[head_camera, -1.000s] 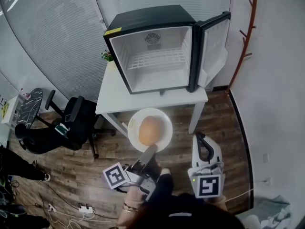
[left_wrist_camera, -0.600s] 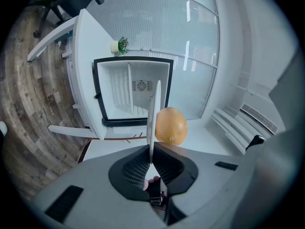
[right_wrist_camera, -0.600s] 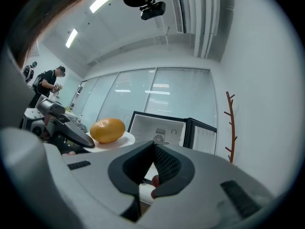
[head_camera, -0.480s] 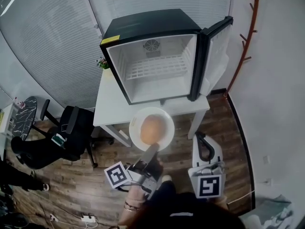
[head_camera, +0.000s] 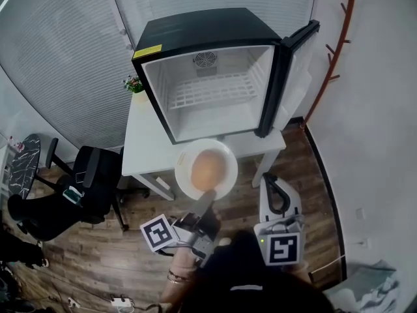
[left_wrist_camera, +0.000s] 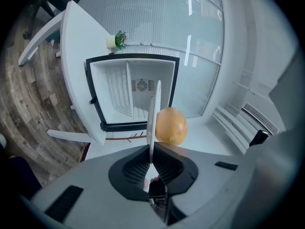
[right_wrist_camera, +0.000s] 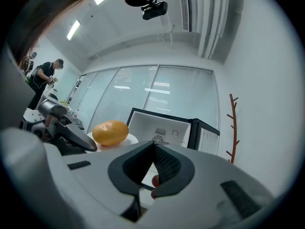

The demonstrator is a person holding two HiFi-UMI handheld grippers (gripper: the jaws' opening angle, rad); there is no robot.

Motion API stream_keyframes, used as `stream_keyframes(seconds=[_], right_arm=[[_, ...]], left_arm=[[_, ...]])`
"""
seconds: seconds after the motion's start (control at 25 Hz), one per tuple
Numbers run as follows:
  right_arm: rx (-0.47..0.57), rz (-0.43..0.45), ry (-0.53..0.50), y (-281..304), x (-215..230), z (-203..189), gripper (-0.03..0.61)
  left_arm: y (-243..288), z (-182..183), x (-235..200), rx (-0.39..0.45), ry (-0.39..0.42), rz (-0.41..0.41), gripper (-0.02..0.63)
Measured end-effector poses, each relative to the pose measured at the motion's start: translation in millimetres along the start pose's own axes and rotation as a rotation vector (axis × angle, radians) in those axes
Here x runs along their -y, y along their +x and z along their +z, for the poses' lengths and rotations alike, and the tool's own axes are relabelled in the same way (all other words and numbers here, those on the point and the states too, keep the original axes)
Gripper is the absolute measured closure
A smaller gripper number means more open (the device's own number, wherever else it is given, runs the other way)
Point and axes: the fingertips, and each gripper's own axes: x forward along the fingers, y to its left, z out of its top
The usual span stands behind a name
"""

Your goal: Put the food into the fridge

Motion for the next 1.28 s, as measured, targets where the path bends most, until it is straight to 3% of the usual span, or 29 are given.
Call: stream_keyframes(seconds=[0.4, 0.96, 1.28], right_arm=[[0.0, 0.016, 0.016, 25, 1, -3, 0.583], [0.045, 0.036, 0.025, 88, 25, -7, 0.583], [0.02, 0.04, 0.046, 119, 46, -21, 0.583]], left_arm=[[13, 21, -3, 0.01, 0.002, 0.008, 0.6], [66, 62, -12, 0.029, 0.035, 0.04, 0.6], [100, 79, -20, 0.043, 0.016, 0.043, 0.6]])
